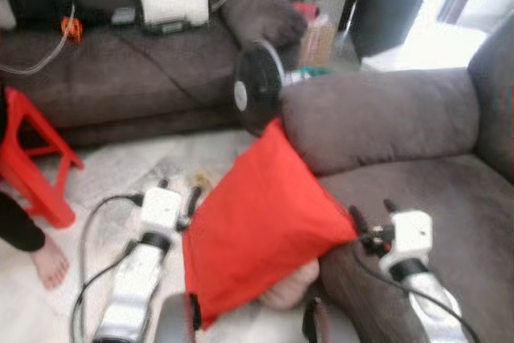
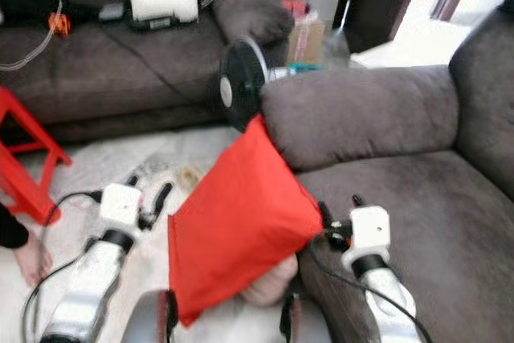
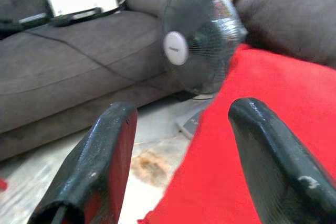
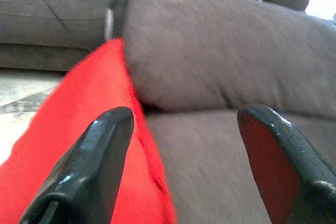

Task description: Move the pillow to the sofa from floor

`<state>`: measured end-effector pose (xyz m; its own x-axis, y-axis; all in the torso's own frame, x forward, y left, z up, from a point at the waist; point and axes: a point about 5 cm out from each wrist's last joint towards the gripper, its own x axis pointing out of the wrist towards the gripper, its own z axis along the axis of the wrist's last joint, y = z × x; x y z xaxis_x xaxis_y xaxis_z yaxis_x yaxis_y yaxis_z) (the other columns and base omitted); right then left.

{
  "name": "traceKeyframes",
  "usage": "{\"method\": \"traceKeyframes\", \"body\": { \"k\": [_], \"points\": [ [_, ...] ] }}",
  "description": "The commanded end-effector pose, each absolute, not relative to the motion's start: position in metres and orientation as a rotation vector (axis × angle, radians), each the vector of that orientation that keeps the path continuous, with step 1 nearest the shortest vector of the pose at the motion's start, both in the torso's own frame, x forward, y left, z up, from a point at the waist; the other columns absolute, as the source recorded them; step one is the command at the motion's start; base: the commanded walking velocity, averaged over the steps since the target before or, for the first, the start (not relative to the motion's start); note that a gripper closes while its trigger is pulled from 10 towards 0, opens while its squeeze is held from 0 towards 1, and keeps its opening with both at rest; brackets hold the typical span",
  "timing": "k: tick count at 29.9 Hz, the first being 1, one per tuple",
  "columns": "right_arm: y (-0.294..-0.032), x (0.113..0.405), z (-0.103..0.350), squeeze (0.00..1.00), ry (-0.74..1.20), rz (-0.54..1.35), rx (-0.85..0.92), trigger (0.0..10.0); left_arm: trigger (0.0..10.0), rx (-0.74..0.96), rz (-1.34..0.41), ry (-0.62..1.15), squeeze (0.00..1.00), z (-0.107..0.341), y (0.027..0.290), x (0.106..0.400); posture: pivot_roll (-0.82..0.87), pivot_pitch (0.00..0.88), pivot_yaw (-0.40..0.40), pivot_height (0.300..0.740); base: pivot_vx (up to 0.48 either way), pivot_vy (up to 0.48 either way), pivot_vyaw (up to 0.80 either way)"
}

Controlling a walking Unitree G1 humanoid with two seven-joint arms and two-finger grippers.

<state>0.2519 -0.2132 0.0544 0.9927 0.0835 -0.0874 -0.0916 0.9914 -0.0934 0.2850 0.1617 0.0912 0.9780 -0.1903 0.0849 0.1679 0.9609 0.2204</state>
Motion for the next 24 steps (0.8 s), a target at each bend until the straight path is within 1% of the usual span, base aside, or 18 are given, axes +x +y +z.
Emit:
{"method": "traceKeyframes", "body": {
  "k": [1,9,20,24],
  "points": [
    [-0.21,0.255,0.056,0.0,0.073,0.094,-0.1,10.0,10.0,0.22,-0.161,-0.099,0.0,0.091,0.169,0.284,0.08,0.0,-0.078,0.52,0.304,0.0,0.0],
    [-0.209,0.255,0.056,0.0,0.081,0.109,-0.1,10.0,10.0,0.226,-0.165,-0.096,0.0,0.09,0.168,0.284,0.08,0.0,-0.08,0.52,0.303,0.0,0.0],
    [-0.213,0.252,0.045,0.0,0.154,0.117,-0.128,10.0,10.0,0.234,-0.179,-0.078,0.0,0.087,0.167,0.283,0.08,0.0,-0.076,0.52,0.0,0.0,0.0],
    [-0.215,0.252,0.042,0.0,0.18,0.099,-0.098,10.0,10.0,0.232,-0.188,-0.072,0.0,0.086,0.166,0.284,0.07,0.0,-0.071,0.52,0.0,0.0,0.0]
  ]
}}
